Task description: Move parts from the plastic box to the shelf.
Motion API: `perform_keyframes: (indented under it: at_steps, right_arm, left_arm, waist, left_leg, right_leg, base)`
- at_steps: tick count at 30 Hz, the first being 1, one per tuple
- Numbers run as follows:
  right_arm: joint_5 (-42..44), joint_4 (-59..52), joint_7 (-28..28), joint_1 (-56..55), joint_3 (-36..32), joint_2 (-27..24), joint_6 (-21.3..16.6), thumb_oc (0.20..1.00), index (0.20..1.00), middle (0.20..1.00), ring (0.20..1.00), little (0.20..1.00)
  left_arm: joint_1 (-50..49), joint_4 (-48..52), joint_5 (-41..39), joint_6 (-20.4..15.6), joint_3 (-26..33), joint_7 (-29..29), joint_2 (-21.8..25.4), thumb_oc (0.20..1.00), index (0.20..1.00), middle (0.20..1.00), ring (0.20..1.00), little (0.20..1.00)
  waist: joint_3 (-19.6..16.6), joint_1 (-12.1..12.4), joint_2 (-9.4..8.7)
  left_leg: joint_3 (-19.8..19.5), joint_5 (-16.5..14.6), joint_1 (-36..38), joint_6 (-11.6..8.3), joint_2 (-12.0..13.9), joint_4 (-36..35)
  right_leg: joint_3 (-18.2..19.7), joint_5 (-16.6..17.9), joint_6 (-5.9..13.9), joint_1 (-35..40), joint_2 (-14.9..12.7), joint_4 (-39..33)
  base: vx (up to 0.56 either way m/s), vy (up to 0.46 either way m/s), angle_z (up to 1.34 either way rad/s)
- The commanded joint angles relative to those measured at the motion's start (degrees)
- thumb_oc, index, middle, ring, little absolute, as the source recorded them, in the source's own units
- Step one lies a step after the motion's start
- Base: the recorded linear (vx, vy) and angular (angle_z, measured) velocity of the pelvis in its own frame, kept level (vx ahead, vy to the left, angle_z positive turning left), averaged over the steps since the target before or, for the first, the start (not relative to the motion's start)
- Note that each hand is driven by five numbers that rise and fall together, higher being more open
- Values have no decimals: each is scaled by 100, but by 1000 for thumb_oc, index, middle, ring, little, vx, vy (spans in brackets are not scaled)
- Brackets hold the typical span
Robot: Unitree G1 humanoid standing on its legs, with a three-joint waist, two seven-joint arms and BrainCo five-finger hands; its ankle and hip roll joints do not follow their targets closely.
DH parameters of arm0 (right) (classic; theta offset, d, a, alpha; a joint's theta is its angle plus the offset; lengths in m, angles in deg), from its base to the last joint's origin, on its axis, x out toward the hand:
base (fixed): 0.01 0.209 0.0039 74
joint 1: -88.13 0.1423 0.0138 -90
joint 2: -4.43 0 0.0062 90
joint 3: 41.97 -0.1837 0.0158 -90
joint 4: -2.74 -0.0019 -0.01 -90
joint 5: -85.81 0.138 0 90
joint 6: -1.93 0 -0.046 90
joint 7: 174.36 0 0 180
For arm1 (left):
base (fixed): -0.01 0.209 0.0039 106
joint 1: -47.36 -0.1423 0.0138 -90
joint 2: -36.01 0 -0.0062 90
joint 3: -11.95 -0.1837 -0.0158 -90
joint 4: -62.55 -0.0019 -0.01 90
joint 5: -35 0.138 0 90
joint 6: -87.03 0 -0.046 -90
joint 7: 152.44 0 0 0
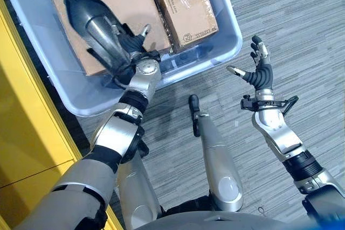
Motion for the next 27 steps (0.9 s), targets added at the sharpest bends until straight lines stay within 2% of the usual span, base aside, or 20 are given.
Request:
perform_keyframes:
  at_steps: [1,6,10,11,13,14,16,17,20,21,22,25,27]
  right_arm:
    - [-32,-270,34,62,-176,98,-141,1000,1000,1000,1000,1000]
    - [24,-335,-71,-84,-212,17,-198,1000,1000,1000,1000,1000]
    - [-5,-327,-226,-261,-199,-45,-366,1000,1000,1000,1000,1000]
    - [-11,-313,-266,-300,-195,-47,-413,1000,1000,1000,1000,1000]
    - [-178,-354,-246,-564,-170,-97,-666,1000,1000,1000,1000,1000]
    - [-440,-387,-175,-645,-146,-100,-763,1000,1000,1000,1000,1000]
    - [-337,-405,-148,-736,-153,-91,-804,1000,1000,1000,1000,1000]
    - [-508,-447,-68,-841,-167,-75,-892,1000,1000,1000,1000,1000]
    - [-629,-580,17,-941,-117,-31,-857,1000,1000,1000,1000,1000]
    - [-630,-612,36,-900,-135,-17,-844,1000,1000,1000,1000,1000]
    - [-625,-625,45,-912,-132,-12,-845,1000,1000,1000,1000,1000]
    - [-585,-603,88,-939,-116,-9,-867,1000,1000,1000,1000,1000]
    - [-509,-569,137,-942,-99,-34,-878,1000,1000,1000,1000,1000]
  left_arm:
    - [151,-69,243,-33,52,-339,-57,1000,1000,1000,1000,1000]
    - [248,61,407,-168,-146,-446,-101,1000,1000,1000,1000,1000]
    - [394,217,938,-309,-273,-368,-48,1000,1000,1000,1000,1000]
    - [409,259,1237,-400,-311,-6,-38,1000,1000,1000,1000,1000]
    - [396,810,2613,-1209,-283,1009,161,1000,1000,1000,1000,1000]
    - [304,1109,3082,-1257,-327,1328,120,1000,1000,1000,1000,1000]
    - [141,1518,3778,-1212,-381,1895,49,1000,1000,1000,1000,1000]
    - [-17,1832,4201,-1459,-388,2010,-9,1000,1000,1000,1000,1000]
    - [-545,2768,4809,-1390,-424,2443,-154,1000,1000,1000,1000,1000]
    - [-606,2947,4924,-1358,-434,2549,-153,1000,1000,1000,1000,1000]
    - [-680,3048,5025,-1350,-430,2659,-163,1000,1000,1000,1000,1000]
    - [-899,3350,5230,-1234,-420,2794,-125,1000,1000,1000,1000,1000]
    - [-1047,3465,4922,-1131,-407,2711,-75,1000,1000,1000,1000,1000]
  waist:
    - [-154,-113,-376]
    - [-154,-223,-425]
    - [-154,-313,-390]
    - [-154,-321,-373]
    - [-154,-264,-310]
    - [-154,-214,-263]
    - [-154,-129,-215]
    - [-154,-47,-198]
    - [-154,100,-170]
    - [-154,131,-167]
    - [-154,153,-163]
    - [-154,256,-142]
    - [-154,326,-125]
  left_leg:
    - [-107,-694,-301,-30,7,1068]
    - [-4,-729,-270,-15,62,1128]
    - [115,-724,-129,-19,88,1066]
    - [132,-712,-82,-21,78,1034]
    - [115,-680,-12,-8,33,918]
    - [98,-643,11,-5,-3,830]
    - [44,-592,74,-3,-66,678]
    - [-8,-552,123,-7,-92,576]
    - [-178,-430,262,-43,-128,295]
    - [-156,-234,192,-5,-128,160]
    - [-178,-206,220,-18,-126,104]
    - [-268,-123,305,-46,-112,-41]
    - [-334,-96,338,-60,-113,-63]
  right_leg:
    - [-51,493,14,82,187,-441]
    - [-6,496,2,68,222,-404]
    - [44,482,-16,125,218,-434]
    - [53,479,-25,158,217,-451]
    - [37,470,-42,215,206,-494]
    - [11,464,-41,232,194,-510]
    - [-37,453,-36,300,188,-561]
    - [-102,459,-25,373,176,-621]
    - [-191,526,7,570,185,-858]
    - [-212,671,-26,493,191,-948]
    - [-229,674,-23,529,194,-979]
    - [-325,648,-17,631,196,-987]
    - [-382,612,-25,694,198,-960]
  base:
    - [30,6,-8]
    - [25,-3,-6]
    - [11,37,-10]
    - [-7,29,-14]
    - [-33,5,-7]
    - [-60,-7,4]
    - [-74,-49,14]
    - [-88,-111,15]
    - [-86,-103,17]
    - [-126,-84,21]
    - [-118,-62,21]
    - [-47,-67,9]
    - [-17,-52,5]
